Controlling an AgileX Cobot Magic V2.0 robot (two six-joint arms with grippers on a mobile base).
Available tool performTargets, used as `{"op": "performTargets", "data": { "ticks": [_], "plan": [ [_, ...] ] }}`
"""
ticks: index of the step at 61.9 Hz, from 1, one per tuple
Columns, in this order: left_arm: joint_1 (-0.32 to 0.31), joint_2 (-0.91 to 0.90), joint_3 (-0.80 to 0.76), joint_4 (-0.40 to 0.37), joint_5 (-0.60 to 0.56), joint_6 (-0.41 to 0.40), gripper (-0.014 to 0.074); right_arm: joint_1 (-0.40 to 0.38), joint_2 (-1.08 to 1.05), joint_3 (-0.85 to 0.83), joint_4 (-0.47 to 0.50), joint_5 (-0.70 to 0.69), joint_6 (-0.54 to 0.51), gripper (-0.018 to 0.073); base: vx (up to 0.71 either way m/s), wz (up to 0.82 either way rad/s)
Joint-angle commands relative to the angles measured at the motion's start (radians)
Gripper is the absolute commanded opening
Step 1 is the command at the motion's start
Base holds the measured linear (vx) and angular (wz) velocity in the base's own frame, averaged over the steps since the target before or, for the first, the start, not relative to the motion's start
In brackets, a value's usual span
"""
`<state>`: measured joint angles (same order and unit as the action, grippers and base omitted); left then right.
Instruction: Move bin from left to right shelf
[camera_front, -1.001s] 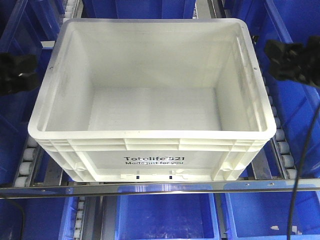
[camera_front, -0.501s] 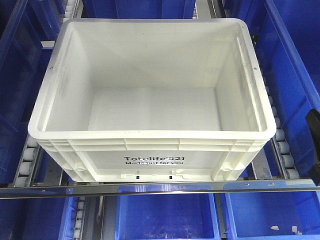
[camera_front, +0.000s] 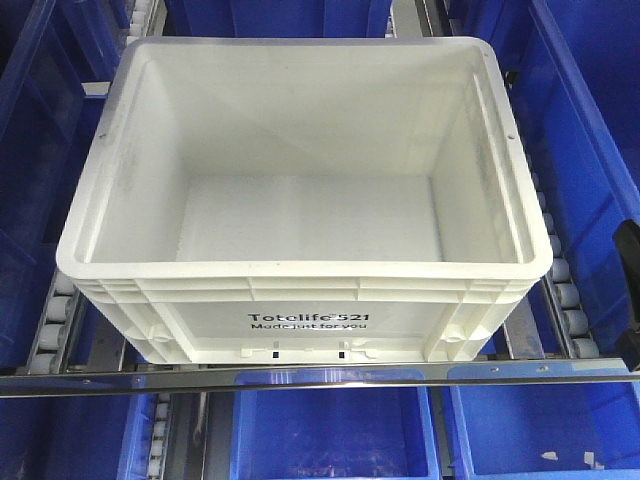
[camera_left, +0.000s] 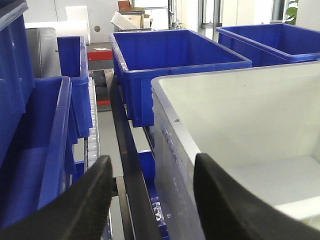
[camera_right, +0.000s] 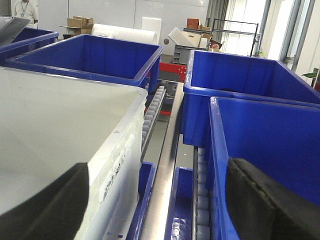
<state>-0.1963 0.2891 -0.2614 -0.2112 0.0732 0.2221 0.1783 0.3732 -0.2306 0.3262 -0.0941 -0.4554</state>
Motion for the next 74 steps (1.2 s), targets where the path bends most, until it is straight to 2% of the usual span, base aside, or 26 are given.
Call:
{"op": "performTargets", "data": {
  "ticks": [1,6,9,12,13,60,74],
  "plan": [
    [-0.006,0.016,-0.024,-0.008,-0.086,-0.009,0.0311,-0.004,0.007,-0.03,-0.002,-0.076,-0.008,0.048,0.0,0.0],
    [-0.006,0.016,-0.024,-0.008,-0.089,-0.009,0.0169,-0.004,0.007,-0.03,-0.002,-0.071,-0.009,0.0297,0.0,0.0],
    [-0.006,0.016,-0.024,-0.008,-0.089,-0.009,0.005,-0.004,0.007,-0.03,-0.002,-0.069,-0.009,0.0152,0.0,0.0],
    [-0.006,0.016,-0.024,-0.006,-0.089,-0.008,-0.0011,-0.004,0.007,-0.03,-0.002,-0.068,-0.009,0.0004,0.0,0.0],
    [-0.006,0.016,-0.024,-0.006,-0.089,-0.008,-0.001,-0.004,0.007,-0.03,-0.001,-0.066,-0.007,-0.0015,0.0,0.0],
    [-0.006,0.016,-0.024,-0.005,-0.089,-0.007,-0.0009,-0.004,0.007,-0.03,0.006,-0.049,0.004,-0.0007,0.0,0.0],
    [-0.006,0.016,-0.024,0.063,-0.112,-0.01,-0.0009,-0.004,0.007,-0.03,0.006,-0.049,0.004,-0.0007,0.0,0.0]
  ]
}}
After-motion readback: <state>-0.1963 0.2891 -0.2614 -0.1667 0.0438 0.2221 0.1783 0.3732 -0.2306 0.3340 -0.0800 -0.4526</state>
